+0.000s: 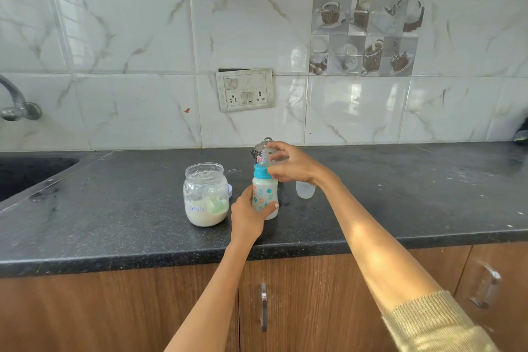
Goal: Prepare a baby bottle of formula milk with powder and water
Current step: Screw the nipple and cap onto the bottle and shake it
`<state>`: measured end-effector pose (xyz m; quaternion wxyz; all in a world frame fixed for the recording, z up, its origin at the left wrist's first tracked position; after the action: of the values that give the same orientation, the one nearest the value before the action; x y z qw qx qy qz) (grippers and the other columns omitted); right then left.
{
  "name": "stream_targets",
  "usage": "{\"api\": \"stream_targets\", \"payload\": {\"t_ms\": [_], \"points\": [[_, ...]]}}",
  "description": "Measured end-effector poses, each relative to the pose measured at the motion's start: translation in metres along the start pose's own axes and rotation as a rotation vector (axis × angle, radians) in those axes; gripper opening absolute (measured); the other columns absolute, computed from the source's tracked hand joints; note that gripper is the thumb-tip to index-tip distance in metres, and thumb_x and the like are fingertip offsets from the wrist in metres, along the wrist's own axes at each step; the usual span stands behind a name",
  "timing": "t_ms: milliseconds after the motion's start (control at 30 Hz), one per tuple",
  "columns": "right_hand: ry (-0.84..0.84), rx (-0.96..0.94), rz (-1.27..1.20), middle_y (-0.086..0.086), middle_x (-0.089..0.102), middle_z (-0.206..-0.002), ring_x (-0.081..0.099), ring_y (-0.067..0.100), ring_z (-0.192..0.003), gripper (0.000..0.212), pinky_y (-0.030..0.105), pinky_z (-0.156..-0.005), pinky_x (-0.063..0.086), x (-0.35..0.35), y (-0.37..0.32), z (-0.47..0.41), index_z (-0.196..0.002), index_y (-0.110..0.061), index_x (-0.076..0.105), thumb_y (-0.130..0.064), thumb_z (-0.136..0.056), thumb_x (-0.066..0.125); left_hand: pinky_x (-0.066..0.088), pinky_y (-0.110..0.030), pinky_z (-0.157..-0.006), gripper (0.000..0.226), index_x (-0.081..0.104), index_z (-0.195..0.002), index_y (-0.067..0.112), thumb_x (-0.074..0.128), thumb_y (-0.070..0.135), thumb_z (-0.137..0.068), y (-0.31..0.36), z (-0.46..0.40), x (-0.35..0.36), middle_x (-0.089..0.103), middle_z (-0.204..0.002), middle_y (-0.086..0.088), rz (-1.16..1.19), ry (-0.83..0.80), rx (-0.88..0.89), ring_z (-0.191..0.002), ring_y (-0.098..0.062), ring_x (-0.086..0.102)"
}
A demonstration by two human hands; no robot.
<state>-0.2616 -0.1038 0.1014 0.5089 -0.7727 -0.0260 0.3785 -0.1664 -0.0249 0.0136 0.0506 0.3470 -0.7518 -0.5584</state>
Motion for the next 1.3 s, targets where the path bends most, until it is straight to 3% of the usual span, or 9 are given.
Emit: {"api": "stream_targets", "payload": {"t_ms": [200,300,500,633,733,800,933,1100,1300], "points": [[0.074,0.009,0.104,0.001,0.048,-0.119,0.053,0.017,-0.112,0.100,0.034,-0.090,0.050,0.000,0.003,0.001,-0.143,-0.026,0.030,-0.048,-0.061,0.082,0.049,-0.038,-0.095,0.052,0.053,-0.123,0.012,0.074,0.023,-0.077,-0.001,-0.001,0.000,0.062,-0.122,-0.004,-0.004,0.009,0.005,-0.114,-0.019,0.058],[0.106,-0.010,0.089,-0.007,0.054,-0.098,0.058,0.016,-0.101,0.087,0.032,-0.082,0.053,0.000,0.001,0.000,-0.139,-0.021,0.037,-0.035,-0.067,0.082,0.049,-0.036,-0.094,0.050,0.054,-0.122,0.014,0.074,0.023,-0.077,-0.002,-0.001,0.000,0.063,-0.121,-0.004,0.000,0.010,0.006,-0.113,-0.019,0.058],[0.020,-0.043,0.055,0.003,0.057,-0.129,0.055,0.016,-0.110,0.070,0.024,-0.077,0.053,0.003,0.002,0.002,-0.137,-0.024,0.041,-0.004,-0.076,0.068,0.043,-0.033,-0.097,0.056,0.048,-0.128,0.014,0.072,0.022,-0.079,-0.001,-0.001,0.000,0.057,-0.129,-0.004,-0.024,0.008,-0.011,-0.121,-0.020,0.052],[0.068,-0.033,0.045,0.002,0.043,-0.127,0.051,0.019,-0.113,0.076,0.032,-0.082,0.055,0.001,0.002,0.003,-0.139,-0.025,0.037,-0.022,-0.074,0.075,0.046,-0.034,-0.096,0.054,0.050,-0.126,0.014,0.073,0.022,-0.078,-0.002,-0.001,0.001,0.059,-0.126,-0.004,-0.010,0.005,-0.003,-0.118,-0.019,0.054],[0.118,-0.036,0.063,-0.002,0.051,-0.108,0.056,0.010,-0.096,0.075,0.026,-0.071,0.053,0.000,0.000,0.001,-0.131,-0.024,0.045,-0.040,-0.068,0.081,0.048,-0.034,-0.095,0.051,0.053,-0.123,0.013,0.074,0.024,-0.077,-0.002,-0.001,0.001,0.062,-0.122,-0.002,-0.009,0.008,0.003,-0.114,-0.018,0.057],[0.130,-0.043,0.069,-0.004,0.055,-0.102,0.057,0.008,-0.091,0.071,0.024,-0.067,0.052,0.000,-0.001,0.000,-0.128,-0.023,0.048,-0.035,-0.067,0.083,0.049,-0.036,-0.095,0.051,0.054,-0.122,0.012,0.074,0.024,-0.077,-0.002,-0.002,0.001,0.063,-0.120,-0.003,-0.014,0.007,0.004,-0.113,-0.018,0.058],[0.084,-0.035,0.070,0.001,0.060,-0.117,0.059,0.018,-0.105,0.064,0.036,-0.083,0.056,0.001,0.000,-0.002,-0.130,-0.021,0.049,-0.013,-0.072,0.075,0.047,-0.036,-0.098,0.054,0.051,-0.126,0.013,0.073,0.024,-0.078,-0.002,-0.002,0.001,0.060,-0.125,-0.004,-0.033,0.006,-0.003,-0.118,-0.019,0.055],[0.017,-0.011,0.111,0.006,0.054,-0.130,0.055,0.018,-0.113,0.063,0.040,-0.093,0.053,0.004,-0.001,-0.001,-0.134,-0.021,0.046,-0.015,-0.076,0.069,0.045,-0.035,-0.098,0.055,0.050,-0.127,0.013,0.073,0.024,-0.078,-0.002,-0.002,0.001,0.059,-0.127,-0.004,-0.033,0.009,0.001,-0.120,-0.019,0.053],[0.115,-0.046,0.162,-0.002,0.051,-0.110,0.053,0.012,-0.100,0.073,0.023,-0.070,0.048,0.001,-0.009,0.000,-0.129,-0.017,0.049,-0.039,-0.068,0.081,0.048,-0.041,-0.097,0.055,0.052,-0.125,0.013,0.074,0.025,-0.076,-0.004,-0.003,0.001,0.062,-0.124,-0.003,-0.020,0.012,-0.004,-0.116,-0.018,0.056]]}}
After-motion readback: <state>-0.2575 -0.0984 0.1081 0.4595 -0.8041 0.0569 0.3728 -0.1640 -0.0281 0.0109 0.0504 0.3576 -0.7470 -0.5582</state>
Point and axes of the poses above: each hand's wrist, its own z-axis away from the middle knuckle, its own x-axis out of the palm, y = z × x, the point moved 7 cm from there along -z, towards the middle knuckle
